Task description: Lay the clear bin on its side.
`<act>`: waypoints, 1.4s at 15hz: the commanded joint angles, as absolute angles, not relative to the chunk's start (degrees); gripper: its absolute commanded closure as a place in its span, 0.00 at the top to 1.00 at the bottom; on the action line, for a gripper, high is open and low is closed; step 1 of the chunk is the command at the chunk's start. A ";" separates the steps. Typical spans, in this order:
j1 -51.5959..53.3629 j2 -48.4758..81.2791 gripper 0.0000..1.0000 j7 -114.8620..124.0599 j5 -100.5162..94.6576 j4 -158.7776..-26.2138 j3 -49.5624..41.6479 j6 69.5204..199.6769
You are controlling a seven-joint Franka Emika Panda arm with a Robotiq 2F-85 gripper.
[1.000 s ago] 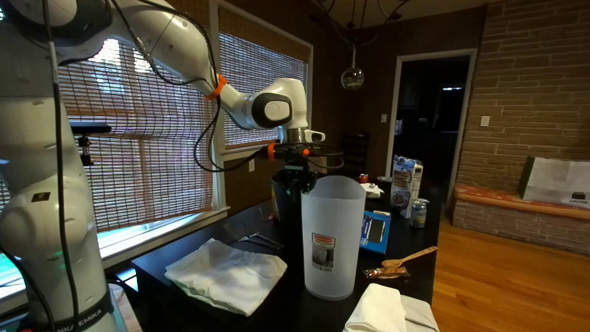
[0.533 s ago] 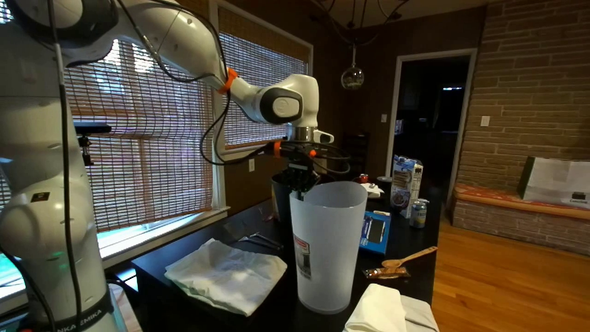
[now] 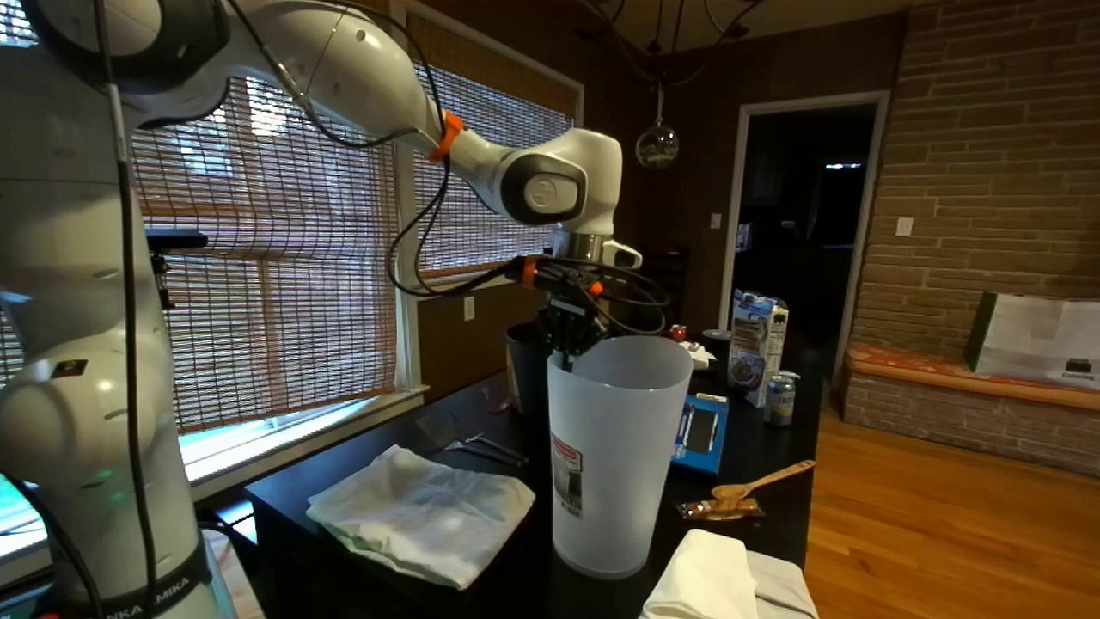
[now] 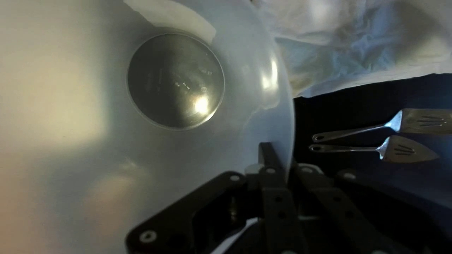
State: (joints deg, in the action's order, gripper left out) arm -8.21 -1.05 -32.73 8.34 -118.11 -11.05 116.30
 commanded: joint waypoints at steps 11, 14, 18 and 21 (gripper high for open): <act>-11.12 1.75 0.01 -43.99 19.72 -113.88 -12.60 103.95; -11.70 2.18 0.01 -43.94 18.53 -114.24 -13.04 105.01; -12.83 3.06 0.01 -44.72 19.39 -113.36 -14.07 104.96; -14.06 4.84 0.01 -46.58 21.85 -113.03 -15.22 103.18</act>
State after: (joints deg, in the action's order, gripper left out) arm -12.35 -0.15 -43.33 19.09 -113.91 -14.11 104.78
